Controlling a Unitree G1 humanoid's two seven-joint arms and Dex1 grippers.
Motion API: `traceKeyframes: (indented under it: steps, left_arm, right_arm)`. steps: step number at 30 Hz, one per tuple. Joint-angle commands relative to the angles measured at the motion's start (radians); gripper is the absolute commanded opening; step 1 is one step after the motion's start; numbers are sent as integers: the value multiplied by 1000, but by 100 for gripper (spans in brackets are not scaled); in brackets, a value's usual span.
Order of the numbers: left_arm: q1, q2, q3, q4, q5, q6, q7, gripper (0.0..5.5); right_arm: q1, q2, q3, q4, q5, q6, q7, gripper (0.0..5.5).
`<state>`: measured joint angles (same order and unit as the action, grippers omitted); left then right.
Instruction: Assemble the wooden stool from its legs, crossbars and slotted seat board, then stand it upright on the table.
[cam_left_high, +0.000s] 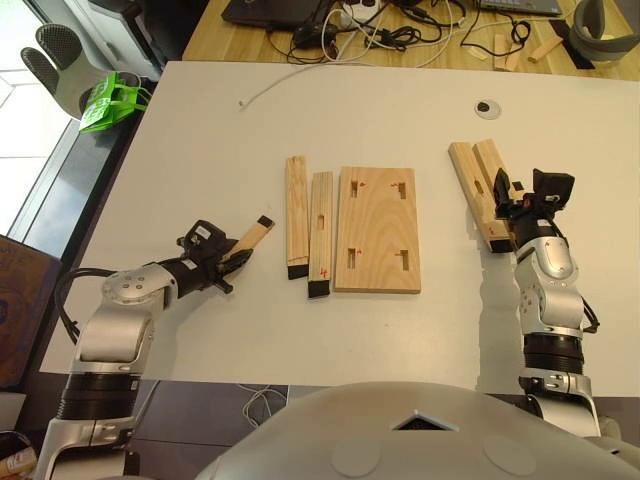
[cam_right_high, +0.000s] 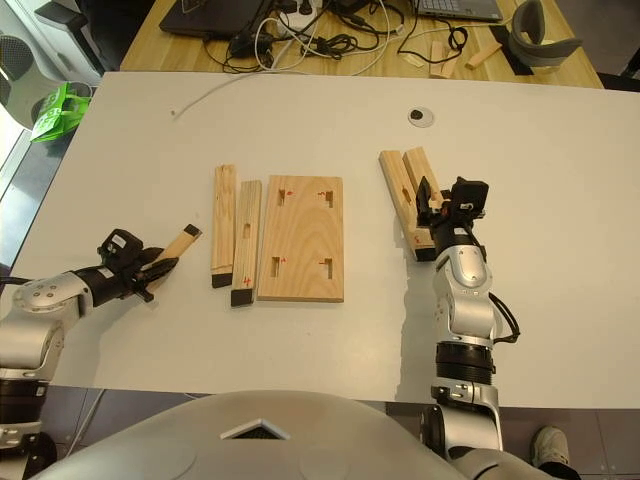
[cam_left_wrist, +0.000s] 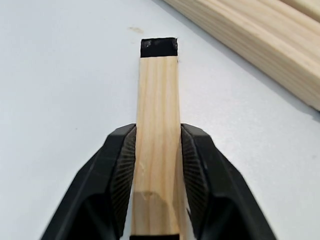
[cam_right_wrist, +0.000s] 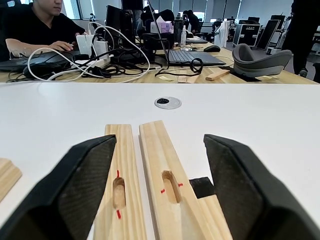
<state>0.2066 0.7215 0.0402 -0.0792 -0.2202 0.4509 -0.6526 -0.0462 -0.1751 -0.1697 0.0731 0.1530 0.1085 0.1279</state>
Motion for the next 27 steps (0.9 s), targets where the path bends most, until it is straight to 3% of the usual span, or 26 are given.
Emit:
traceKeyframes:
  steps: [1, 6, 11, 18, 27]
  left_arm:
    - [45, -36, -38, 83, 39, 2, 12, 130]
    - [-118, -123, 15, -87, -38, 21, 88, 130]
    - [-396, -248, 3, -181, -38, -51, 187, 130]
    - [-460, -419, -115, -128, 3, -232, 214, 130]
    - [-489, -445, -131, -43, 23, -326, 174, 130]
  right_arm:
    - [-33, -13, 0, -39, 6, 24, 9, 326]
    - [-156, -24, 2, -103, 60, 119, 42, 326]
    - [-277, 33, 7, -235, 311, 404, 95, 412]
    - [-491, 214, -67, -136, 671, 623, 60, 531]
    - [-588, 272, 0, -74, 774, 712, 129, 534]
